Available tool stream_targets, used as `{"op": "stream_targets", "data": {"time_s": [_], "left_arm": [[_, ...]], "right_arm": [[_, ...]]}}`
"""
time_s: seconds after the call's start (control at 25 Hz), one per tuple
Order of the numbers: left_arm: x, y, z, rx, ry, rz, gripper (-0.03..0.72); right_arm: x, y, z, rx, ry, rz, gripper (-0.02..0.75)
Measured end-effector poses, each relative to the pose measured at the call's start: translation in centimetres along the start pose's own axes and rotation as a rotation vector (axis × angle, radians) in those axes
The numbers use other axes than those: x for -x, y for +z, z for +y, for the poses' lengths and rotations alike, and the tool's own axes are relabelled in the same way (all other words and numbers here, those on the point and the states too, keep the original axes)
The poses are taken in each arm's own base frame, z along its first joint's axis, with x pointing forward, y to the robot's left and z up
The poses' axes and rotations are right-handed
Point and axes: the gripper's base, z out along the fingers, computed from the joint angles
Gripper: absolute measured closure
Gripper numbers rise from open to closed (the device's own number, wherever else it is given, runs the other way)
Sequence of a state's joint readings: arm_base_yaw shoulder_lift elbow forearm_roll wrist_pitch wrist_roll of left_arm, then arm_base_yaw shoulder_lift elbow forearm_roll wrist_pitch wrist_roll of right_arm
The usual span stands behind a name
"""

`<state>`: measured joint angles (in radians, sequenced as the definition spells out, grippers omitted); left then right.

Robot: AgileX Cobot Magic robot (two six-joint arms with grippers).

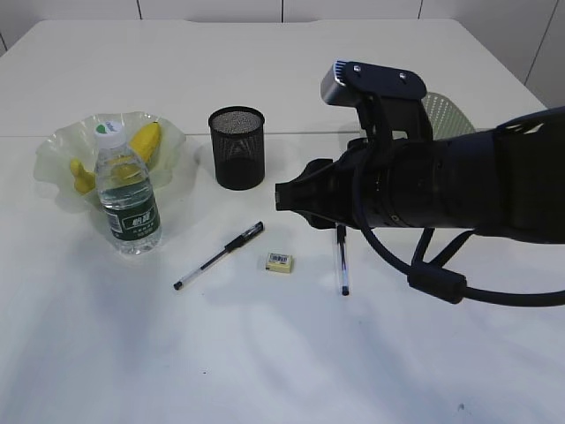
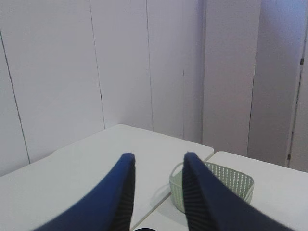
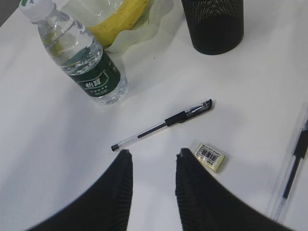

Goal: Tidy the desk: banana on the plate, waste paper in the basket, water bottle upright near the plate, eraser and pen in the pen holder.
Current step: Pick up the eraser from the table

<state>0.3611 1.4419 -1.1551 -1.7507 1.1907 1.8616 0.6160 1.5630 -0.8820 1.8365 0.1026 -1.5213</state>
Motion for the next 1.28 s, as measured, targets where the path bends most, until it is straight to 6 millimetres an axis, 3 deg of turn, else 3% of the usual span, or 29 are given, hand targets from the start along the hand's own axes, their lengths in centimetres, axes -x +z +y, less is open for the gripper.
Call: {"op": "stream_targets", "data": {"time_s": [0.2, 0.68, 1.28], "left_arm": [[0.0, 0.0, 0.0, 0.0, 0.0, 0.0, 0.458], [0.0, 0.0, 0.0, 0.0, 0.0, 0.0, 0.458], [0.0, 0.0, 0.0, 0.0, 0.0, 0.0, 0.458]], "right_arm": [[0.0, 0.0, 0.0, 0.0, 0.031, 0.0, 0.509], [0.0, 0.0, 0.07, 0.008, 0.284, 0.001, 0.509], [-0.01, 0.0, 0.21, 0.023, 0.316, 0.005, 0.509]]}}
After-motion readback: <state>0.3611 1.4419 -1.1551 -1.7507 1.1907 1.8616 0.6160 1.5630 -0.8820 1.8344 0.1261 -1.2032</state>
